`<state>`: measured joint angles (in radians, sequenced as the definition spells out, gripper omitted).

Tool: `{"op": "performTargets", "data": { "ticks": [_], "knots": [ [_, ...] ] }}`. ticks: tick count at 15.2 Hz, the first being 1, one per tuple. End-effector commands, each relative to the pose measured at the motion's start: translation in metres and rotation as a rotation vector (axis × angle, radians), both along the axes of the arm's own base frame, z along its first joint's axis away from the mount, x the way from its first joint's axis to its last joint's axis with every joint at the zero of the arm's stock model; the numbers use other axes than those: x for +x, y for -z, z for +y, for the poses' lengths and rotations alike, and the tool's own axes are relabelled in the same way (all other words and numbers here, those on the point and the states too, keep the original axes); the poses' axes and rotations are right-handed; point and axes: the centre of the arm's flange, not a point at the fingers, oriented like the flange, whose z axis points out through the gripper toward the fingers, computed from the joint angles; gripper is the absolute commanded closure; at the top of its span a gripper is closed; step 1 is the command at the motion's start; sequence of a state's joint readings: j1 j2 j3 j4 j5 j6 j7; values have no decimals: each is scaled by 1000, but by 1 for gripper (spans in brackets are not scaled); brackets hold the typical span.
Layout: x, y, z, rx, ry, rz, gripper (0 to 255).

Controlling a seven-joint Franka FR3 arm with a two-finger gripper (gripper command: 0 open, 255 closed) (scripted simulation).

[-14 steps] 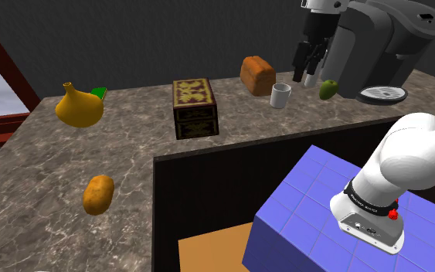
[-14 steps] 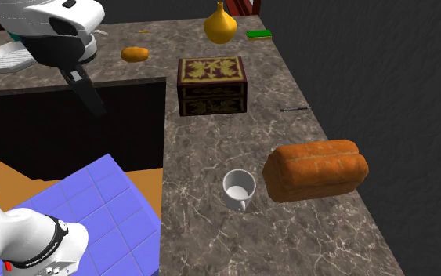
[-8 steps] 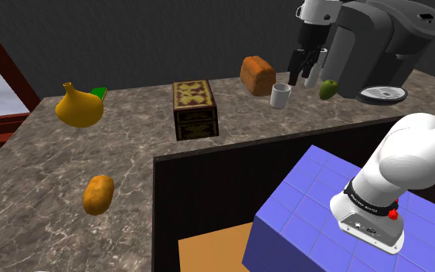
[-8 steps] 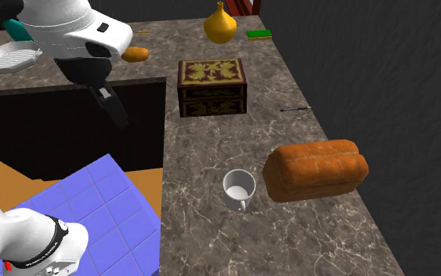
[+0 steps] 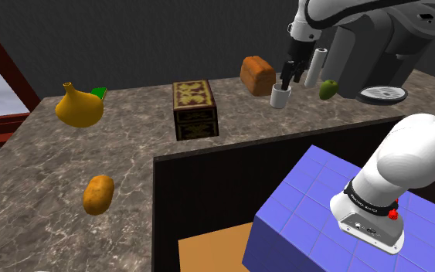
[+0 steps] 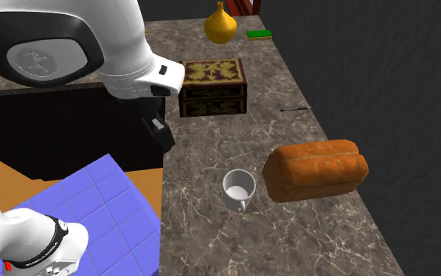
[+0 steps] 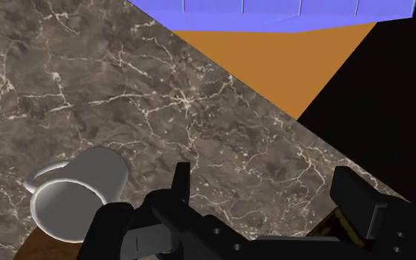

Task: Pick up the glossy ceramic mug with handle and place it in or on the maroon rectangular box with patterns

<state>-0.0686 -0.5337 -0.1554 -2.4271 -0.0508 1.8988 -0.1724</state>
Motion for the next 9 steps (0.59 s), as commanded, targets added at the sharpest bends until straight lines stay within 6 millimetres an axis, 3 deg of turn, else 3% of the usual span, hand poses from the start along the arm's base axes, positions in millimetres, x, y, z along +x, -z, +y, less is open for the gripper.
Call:
{"op": "performTargets", "data": {
  "ticks": [1,9],
  "knots": [
    [14,15,-17,-11,-2,-7,0],
    [63,70,-85,-52,-7,-27,0]
  ]
}}
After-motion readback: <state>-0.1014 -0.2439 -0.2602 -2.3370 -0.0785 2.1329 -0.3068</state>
